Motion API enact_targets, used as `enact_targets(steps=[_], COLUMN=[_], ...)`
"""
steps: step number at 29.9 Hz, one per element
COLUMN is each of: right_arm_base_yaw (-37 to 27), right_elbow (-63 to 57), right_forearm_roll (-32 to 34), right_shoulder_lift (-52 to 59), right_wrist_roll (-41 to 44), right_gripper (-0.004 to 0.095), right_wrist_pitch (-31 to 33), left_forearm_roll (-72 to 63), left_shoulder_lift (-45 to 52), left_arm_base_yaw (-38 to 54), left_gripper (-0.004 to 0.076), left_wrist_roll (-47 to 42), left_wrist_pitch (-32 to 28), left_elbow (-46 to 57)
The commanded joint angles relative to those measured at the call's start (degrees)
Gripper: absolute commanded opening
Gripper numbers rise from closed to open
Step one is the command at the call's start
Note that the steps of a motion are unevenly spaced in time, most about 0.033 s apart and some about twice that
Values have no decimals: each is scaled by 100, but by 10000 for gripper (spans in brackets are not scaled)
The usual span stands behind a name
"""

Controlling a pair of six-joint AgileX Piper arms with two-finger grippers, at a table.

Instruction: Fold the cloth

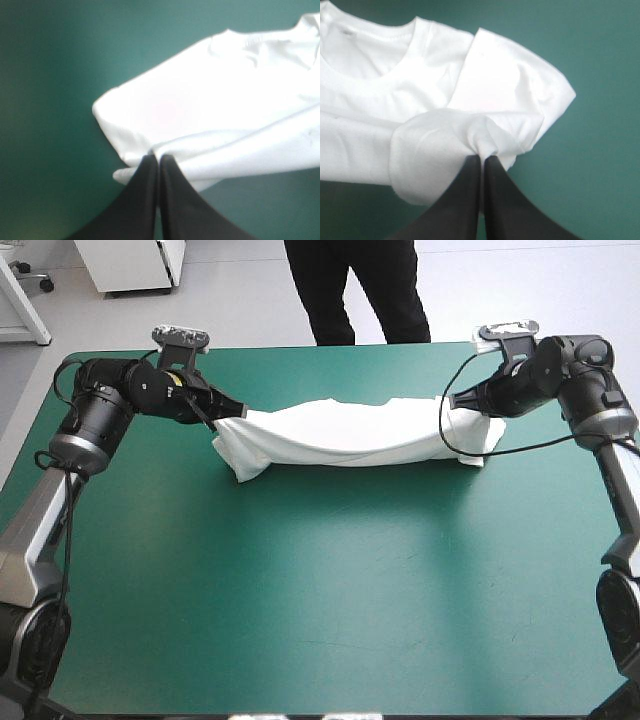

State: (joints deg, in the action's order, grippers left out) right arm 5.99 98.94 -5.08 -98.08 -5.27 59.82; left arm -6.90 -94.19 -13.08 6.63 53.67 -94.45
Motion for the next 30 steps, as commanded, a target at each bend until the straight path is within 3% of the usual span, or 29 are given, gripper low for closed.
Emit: enact_targets(steps=[1,15,30], right_arm_base_yaw=[-71,-71,-71], right_elbow=[-314,-2954,-4553], right_forearm_roll=[104,159,159], right_shoulder_lift=[633,2021,2568], right_wrist_roll=[-59,-59,-59], right_gripper=[-17,-17,-17], right_wrist_pitch=[4,236,493], left_forearm_roll=[-147,-82,-103], left_shoulder_lift=[719,1896,2350], left_arm_base_yaw=[-7,-556,-871], left_gripper=[-9,-9,-9], left_wrist_roll=[60,91,-9], left_wrist_pitch=[-207,-141,95], left_elbow=[517,3308,4598])
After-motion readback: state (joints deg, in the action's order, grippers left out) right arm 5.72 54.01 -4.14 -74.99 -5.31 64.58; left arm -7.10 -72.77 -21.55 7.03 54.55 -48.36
